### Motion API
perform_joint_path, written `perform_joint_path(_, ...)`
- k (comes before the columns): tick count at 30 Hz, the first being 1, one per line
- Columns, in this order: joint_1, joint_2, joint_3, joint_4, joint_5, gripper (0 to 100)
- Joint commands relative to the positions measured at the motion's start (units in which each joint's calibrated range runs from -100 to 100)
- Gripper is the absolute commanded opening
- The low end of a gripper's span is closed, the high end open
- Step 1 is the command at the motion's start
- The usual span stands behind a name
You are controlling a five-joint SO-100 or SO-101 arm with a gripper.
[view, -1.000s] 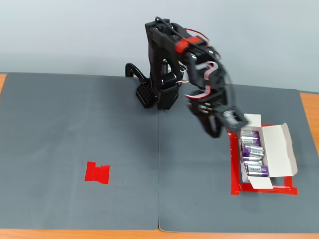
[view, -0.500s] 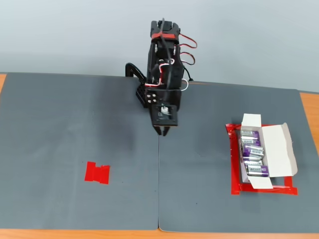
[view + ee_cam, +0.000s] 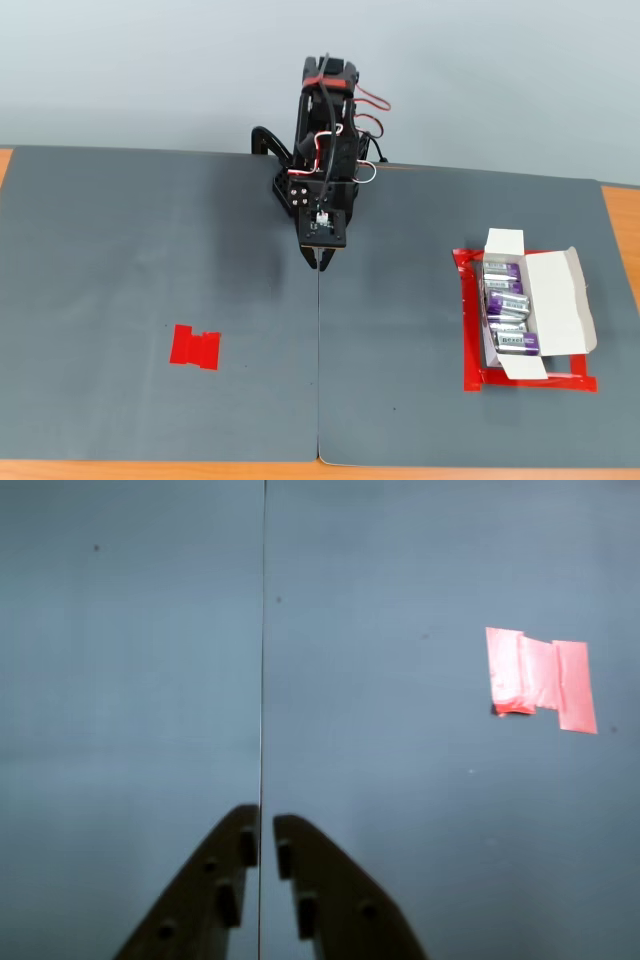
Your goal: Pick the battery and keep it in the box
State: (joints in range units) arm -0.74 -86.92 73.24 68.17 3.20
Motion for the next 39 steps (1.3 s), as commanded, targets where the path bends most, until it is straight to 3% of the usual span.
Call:
perform_joint_path(1, 0.2, -8.1, 5.4, -0.7, -0.1, 2)
perform_joint_path(13, -2.2, -12.6, 16.5, 0.8, -0.1, 2)
perform_joint_path(18, -3.1, -12.7, 17.2, 6.7, -0.2, 2)
perform_joint_path(39, -4.1, -12.7, 19.5, 6.7, -0.2, 2)
